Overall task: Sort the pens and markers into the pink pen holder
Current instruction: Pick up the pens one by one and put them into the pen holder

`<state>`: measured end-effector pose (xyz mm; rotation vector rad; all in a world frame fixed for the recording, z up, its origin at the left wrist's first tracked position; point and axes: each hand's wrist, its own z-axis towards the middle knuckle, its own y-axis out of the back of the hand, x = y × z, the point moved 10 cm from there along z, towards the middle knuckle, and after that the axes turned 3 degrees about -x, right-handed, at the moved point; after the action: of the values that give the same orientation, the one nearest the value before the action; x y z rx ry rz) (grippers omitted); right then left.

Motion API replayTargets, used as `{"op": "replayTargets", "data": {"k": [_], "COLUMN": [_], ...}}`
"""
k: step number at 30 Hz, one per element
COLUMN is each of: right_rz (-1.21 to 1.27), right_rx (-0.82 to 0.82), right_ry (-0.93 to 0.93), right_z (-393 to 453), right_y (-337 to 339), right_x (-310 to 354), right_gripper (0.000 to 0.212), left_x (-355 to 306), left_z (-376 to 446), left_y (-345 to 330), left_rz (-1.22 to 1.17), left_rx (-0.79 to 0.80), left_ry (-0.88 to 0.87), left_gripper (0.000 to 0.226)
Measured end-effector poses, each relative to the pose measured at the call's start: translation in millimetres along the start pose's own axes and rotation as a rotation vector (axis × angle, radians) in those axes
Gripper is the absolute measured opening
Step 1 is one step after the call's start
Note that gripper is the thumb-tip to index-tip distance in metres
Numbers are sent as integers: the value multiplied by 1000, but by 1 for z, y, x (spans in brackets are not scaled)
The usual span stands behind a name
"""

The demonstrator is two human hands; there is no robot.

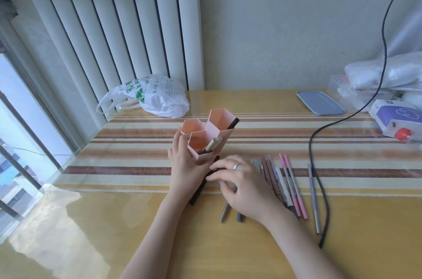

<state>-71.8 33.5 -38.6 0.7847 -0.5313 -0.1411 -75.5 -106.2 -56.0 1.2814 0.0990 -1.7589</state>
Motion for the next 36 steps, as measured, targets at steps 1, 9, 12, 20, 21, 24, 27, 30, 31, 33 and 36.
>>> {"op": "replayTargets", "data": {"k": [1,9,12,20,21,24,27,30,31,33,36], "right_rz": [-8,-125,-134,-85,-93,-69,66,415,539,653,683], "right_rx": [39,266,265,299,301,207,-66,-475,-578,-734,-873], "right_ry": [-8,-58,-58,-61,-37,22,-9,-217,-264,-288,-305], "right_z": [0,-7,-5,-6,-6,-4,3,-3,-7,-16,-26], "right_y": [-5,-28,-27,-30,-33,-27,3,49,59,76,93], "right_x": [-1,-1,1,6,7,10,10,-7,-13,-17,-18], "right_gripper": [27,30,27,27,23,12,15,27,37,49,39], "left_x": [3,10,11,14,14,14,10,-1,-5,-11,-17], "left_z": [0,-1,0,1,1,1,-1,-3,-4,-6,-8], "left_y": [0,3,2,1,1,2,3,3,2,-2,-6], "left_rz": [-5,-51,-45,-39,-33,-23,-21,46,74,125,180], "left_rx": [0,22,29,29,29,20,7,-15,-18,-1,29], "left_ry": [24,121,120,132,128,125,122,13,-32,-108,-172], "left_gripper": [60,66,67,67,67,68,77,71,67,63,65]}}
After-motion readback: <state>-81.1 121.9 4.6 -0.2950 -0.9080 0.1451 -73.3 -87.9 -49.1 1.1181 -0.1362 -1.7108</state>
